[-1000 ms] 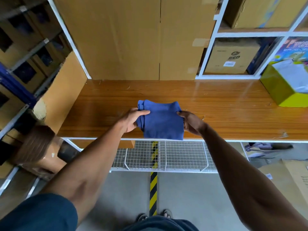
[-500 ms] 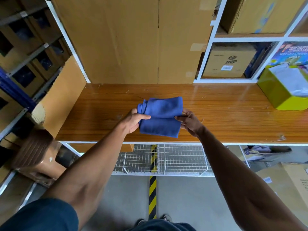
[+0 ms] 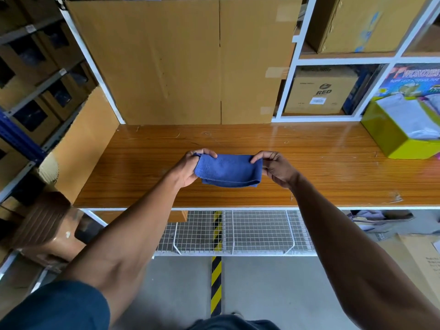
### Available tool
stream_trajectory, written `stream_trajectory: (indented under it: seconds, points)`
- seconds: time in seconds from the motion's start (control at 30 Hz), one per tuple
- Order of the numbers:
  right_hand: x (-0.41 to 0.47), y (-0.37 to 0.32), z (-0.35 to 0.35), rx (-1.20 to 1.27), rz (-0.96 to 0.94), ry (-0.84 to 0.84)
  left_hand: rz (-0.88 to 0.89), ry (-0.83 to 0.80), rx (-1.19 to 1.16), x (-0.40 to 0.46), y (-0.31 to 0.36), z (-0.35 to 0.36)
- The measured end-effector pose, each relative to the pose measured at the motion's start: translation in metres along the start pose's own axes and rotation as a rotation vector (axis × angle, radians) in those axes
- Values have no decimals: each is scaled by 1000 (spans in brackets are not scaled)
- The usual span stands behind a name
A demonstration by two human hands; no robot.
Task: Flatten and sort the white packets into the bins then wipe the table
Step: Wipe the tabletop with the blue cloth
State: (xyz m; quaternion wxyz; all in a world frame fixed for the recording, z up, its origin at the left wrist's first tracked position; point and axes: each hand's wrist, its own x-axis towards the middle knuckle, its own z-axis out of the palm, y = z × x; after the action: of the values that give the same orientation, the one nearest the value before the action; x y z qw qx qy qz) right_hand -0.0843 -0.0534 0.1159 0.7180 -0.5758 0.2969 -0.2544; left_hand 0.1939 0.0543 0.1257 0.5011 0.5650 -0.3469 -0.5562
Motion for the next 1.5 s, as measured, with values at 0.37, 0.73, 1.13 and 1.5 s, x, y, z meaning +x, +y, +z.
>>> stream_trajectory:
  seconds: [0.37,0.73,1.13,1.5]
  points:
    - [-4,3,-24,75,103,57,-31,37,103,1,1,29]
    - [-27,15,-74,79,53,178,-96,5,36,45,-12,86]
    - [-89,36,-184,67,46,435,-82,-336,360,131,-31,194]
    - [-168,18,-299,120,107,814,76,-673,570,236,-41,384]
